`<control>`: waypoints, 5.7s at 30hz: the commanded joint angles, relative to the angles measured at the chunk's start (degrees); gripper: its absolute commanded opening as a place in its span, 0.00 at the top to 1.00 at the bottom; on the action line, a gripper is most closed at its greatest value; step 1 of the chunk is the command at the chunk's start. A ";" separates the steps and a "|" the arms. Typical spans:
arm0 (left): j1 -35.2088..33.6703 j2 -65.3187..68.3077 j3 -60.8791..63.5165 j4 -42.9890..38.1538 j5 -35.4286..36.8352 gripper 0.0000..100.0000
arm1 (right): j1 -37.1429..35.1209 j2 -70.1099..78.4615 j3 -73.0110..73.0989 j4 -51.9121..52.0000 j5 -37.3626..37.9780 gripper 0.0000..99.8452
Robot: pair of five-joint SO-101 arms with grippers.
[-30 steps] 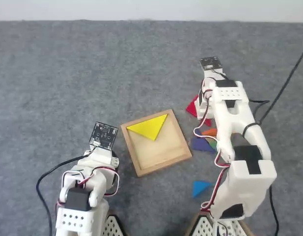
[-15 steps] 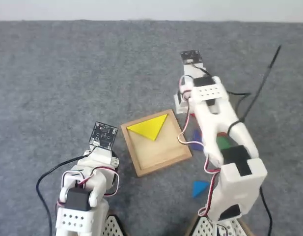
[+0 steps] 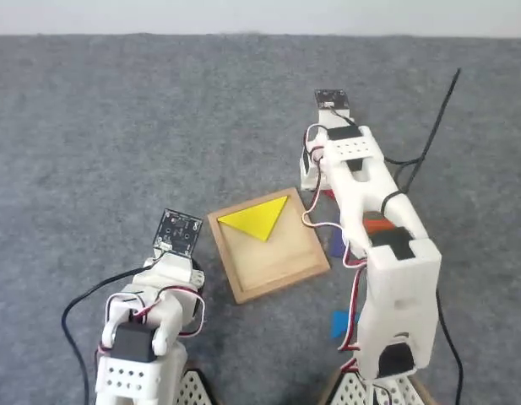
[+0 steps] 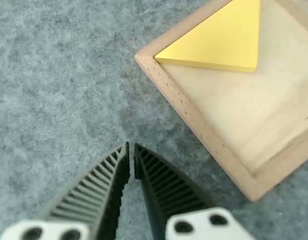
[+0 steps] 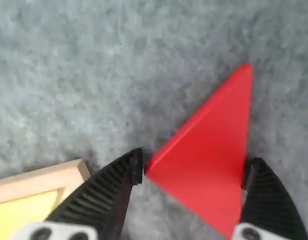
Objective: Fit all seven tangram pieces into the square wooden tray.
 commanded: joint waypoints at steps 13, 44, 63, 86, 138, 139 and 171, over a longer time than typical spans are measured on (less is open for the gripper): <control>-0.26 -1.05 -0.57 0.26 -0.09 0.98 | 0.84 1.27 -3.52 1.45 -0.62 0.83; -0.26 -1.05 -0.57 0.26 -0.09 0.98 | -8.92 -43.47 33.49 -4.79 3.69 0.83; -0.26 -1.05 -0.57 0.26 -0.09 0.98 | -0.92 -14.37 3.25 5.49 12.31 0.72; -0.26 -1.05 -0.57 0.26 -0.09 0.98 | 1.98 -2.86 -3.16 3.03 10.29 0.62; -0.26 -1.05 -0.57 0.26 -0.09 0.98 | -0.75 -8.22 -3.43 9.89 -8.70 0.79; -0.26 -1.05 -0.57 0.26 -0.09 0.98 | -0.92 -9.10 -2.20 9.36 -8.00 0.79; -0.26 -1.05 -0.57 0.26 -0.09 0.98 | -0.92 -29.49 14.95 1.19 5.10 0.79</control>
